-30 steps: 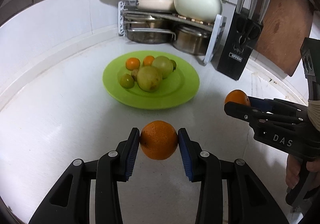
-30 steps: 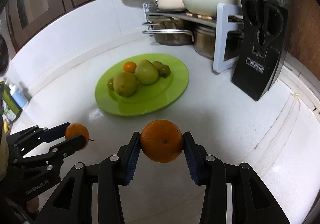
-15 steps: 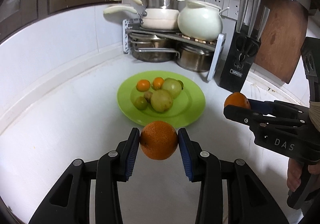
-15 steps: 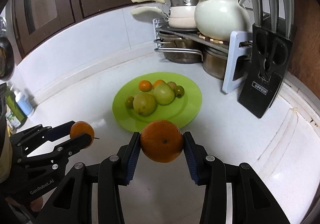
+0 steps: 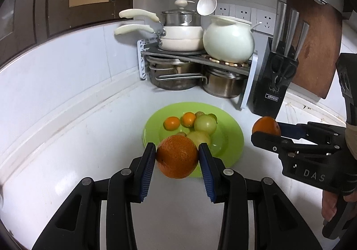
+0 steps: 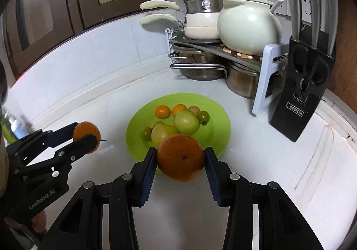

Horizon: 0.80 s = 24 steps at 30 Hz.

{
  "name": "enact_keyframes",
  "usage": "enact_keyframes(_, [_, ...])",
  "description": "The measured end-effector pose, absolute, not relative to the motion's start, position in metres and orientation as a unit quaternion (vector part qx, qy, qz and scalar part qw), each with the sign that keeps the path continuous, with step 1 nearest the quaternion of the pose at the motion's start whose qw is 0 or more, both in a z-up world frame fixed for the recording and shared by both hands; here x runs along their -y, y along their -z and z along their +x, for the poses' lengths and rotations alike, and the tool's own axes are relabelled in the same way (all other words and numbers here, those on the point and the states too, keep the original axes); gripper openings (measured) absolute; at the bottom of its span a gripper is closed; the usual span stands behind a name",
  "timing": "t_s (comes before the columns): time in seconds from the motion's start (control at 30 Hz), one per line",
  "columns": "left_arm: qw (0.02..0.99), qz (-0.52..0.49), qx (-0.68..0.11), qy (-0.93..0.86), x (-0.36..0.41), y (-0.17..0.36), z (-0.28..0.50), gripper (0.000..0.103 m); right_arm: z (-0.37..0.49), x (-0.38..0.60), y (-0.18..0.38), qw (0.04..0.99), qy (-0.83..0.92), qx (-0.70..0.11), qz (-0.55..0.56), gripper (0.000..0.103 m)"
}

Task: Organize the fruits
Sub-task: 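Carry both held oranges over the lime-green plate and lower them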

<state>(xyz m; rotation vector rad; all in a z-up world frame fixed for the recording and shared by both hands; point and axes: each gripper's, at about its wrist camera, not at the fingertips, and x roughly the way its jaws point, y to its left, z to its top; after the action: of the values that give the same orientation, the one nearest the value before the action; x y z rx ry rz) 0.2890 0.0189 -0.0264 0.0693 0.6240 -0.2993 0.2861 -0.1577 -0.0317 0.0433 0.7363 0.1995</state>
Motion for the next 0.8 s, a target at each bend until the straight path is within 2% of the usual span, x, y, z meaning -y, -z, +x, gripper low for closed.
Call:
enact_keyframes(0.4, [0.933, 0.04, -0.321, 0.157, -0.021, 0.038, 0.344, 0.039, 0.327, 0.149, 0.041, 0.924, -0.074, -0.375, 0.017, 0.044])
enact_keyframes(0.8, [0.924, 0.055, -0.345, 0.154, -0.009, 0.066, 0.397, 0.039, 0.365, 0.155, 0.074, 0.907, -0.062, -0.416, 0.021, 0.044])
